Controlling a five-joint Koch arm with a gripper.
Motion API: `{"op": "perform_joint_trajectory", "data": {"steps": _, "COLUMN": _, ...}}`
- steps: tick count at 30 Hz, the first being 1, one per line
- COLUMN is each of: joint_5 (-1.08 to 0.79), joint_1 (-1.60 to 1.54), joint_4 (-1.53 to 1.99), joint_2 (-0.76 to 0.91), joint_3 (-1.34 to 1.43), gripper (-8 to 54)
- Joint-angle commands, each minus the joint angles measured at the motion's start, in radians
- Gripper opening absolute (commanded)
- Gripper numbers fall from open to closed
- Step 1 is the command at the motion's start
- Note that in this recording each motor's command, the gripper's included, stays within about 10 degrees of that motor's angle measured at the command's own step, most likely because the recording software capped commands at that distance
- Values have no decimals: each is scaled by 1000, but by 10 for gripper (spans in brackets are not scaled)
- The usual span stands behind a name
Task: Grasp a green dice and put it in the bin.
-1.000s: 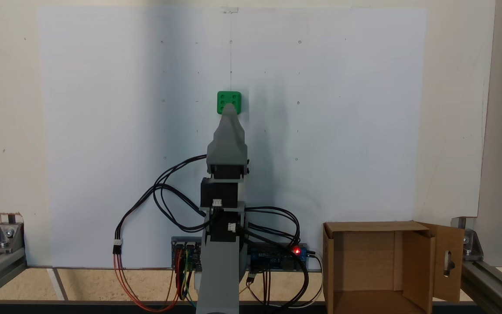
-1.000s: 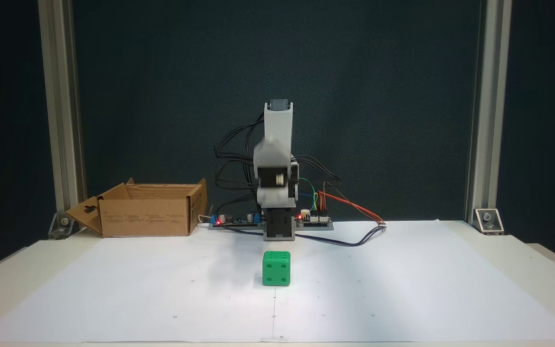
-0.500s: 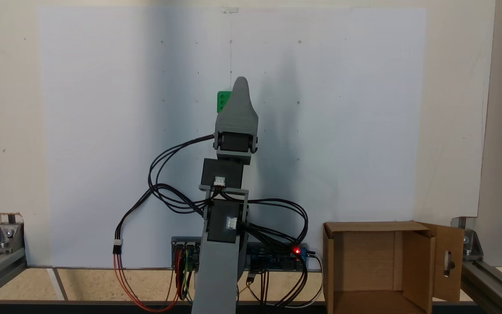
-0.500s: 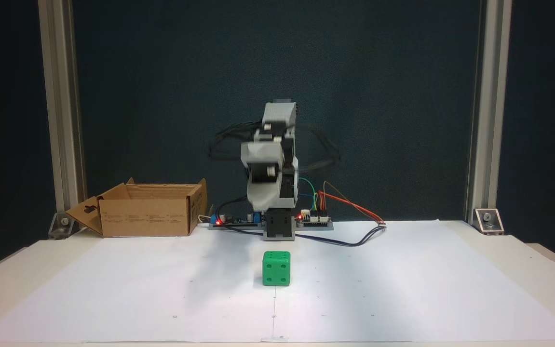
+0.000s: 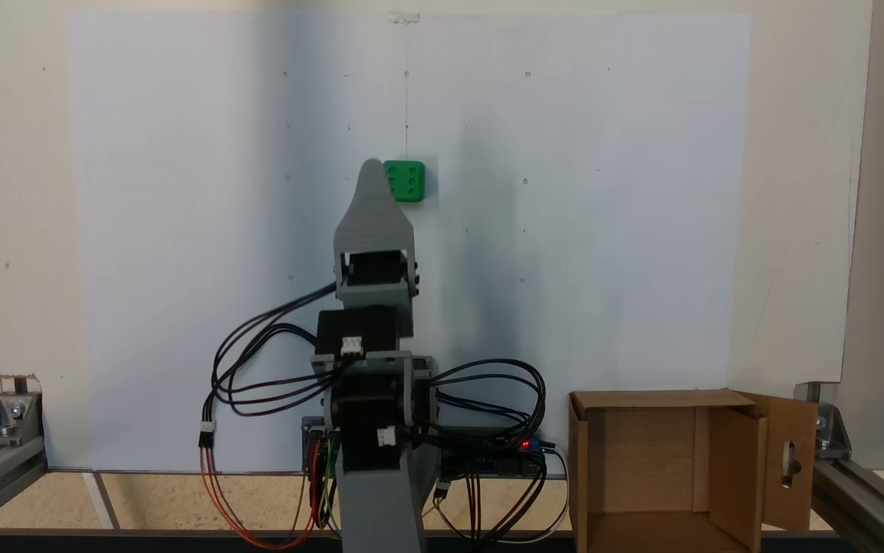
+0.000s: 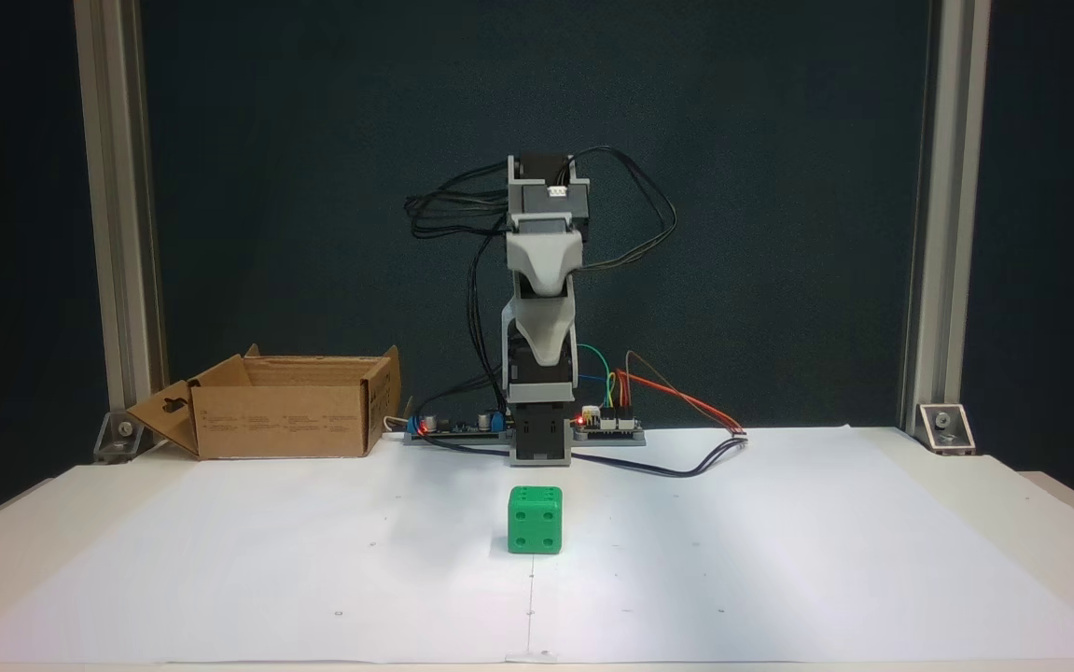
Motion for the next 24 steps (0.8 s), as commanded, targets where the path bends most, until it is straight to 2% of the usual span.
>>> {"op": "perform_joint_trajectory", "data": {"steps": 1, "joint_5": 58, "joint_1": -14, "joint_4": 161, "joint_2": -6, "joint_3": -97, "gripper": 432}}
{"op": "perform_joint_trajectory", "data": {"steps": 8, "joint_5": 75, "joint_1": -3, "joint_4": 584, "joint_2": -282, "joint_3": -258, "gripper": 433}}
{"op": "perform_joint_trajectory", "data": {"steps": 16, "joint_5": 86, "joint_1": 18, "joint_4": 617, "joint_2": -541, "joint_3": -440, "gripper": 435}}
{"op": "perform_joint_trajectory", "data": {"steps": 24, "joint_5": 110, "joint_1": 26, "joint_4": 580, "joint_2": -673, "joint_3": -583, "gripper": 435}}
